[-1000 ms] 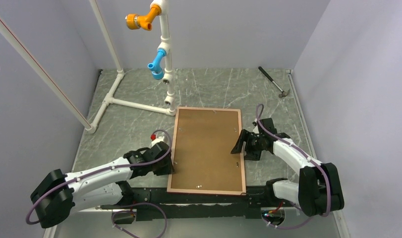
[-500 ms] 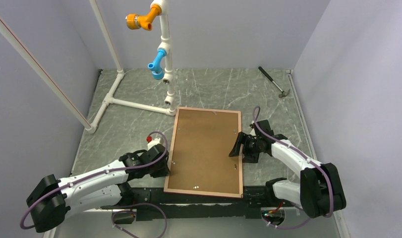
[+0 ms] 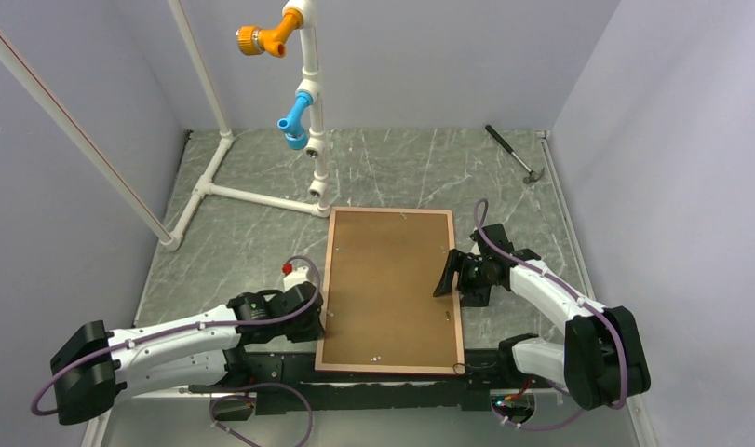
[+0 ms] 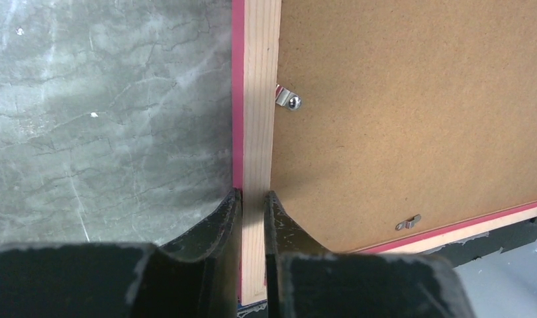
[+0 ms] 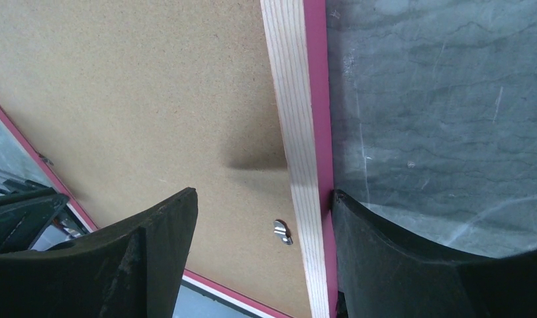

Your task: Put the photo into the frame

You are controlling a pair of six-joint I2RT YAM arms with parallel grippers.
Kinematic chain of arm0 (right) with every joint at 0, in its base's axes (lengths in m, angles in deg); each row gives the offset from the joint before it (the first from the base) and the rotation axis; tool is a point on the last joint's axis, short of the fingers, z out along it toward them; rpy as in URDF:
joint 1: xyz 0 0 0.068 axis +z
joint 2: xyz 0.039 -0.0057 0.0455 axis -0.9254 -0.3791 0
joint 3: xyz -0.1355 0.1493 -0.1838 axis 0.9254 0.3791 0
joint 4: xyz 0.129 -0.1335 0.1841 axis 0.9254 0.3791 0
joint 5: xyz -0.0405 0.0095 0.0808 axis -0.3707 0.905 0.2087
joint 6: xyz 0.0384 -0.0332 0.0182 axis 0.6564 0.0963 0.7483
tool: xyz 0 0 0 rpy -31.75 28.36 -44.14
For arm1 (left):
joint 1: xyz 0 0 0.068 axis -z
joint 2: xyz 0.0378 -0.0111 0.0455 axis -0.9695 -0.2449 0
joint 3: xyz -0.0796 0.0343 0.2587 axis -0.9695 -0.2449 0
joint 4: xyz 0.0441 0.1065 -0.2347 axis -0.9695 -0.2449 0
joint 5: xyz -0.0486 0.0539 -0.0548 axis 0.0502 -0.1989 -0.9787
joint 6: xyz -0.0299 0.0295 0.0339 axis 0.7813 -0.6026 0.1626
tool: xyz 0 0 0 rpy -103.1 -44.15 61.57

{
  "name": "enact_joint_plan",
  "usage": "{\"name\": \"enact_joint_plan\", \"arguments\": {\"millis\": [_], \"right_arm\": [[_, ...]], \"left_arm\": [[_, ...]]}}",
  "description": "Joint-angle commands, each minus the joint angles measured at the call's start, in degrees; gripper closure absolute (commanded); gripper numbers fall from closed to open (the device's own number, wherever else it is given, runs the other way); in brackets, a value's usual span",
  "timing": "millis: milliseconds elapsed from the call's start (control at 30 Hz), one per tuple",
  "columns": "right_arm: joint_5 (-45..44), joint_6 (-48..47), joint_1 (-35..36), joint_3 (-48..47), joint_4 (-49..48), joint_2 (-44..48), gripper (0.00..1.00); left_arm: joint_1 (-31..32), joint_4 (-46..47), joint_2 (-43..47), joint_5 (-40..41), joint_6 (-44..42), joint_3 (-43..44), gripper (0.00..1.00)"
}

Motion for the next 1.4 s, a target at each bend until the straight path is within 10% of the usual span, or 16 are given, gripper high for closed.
{"name": "enact_joint_plan", "arguments": {"millis": [0, 133, 333, 1033, 1367], "right_arm": [[3.93, 1.02, 0.82, -2.56, -2.04, 0.15, 0.25], [2.56, 0.00, 0.85, -4.08, -1.50, -1.33, 0.25], [1.06, -0.90, 0.86, -5.77, -0.64, -1.75, 0.25], [1.30, -2.04, 0.75, -4.80, -1.49, -3.31, 0.24], [1.79, -2.19, 0.74, -4.52, -2.29, -4.42, 0.24]], "left_arm": [[2.14, 3.02, -1.80, -2.54, 3.41, 0.94, 0.79], [2.22, 0.05, -1.38, -0.02, 3.08, 3.13, 0.39], [1.93, -1.43, 1.43, 3.33, 3.04, 4.38, 0.10], [-8.63, 1.32, -16.52, 2.42, -4.28, 12.36, 0.48], [-8.66, -2.03, -22.46, 4.74, -4.57, 13.58, 0.44]]}}
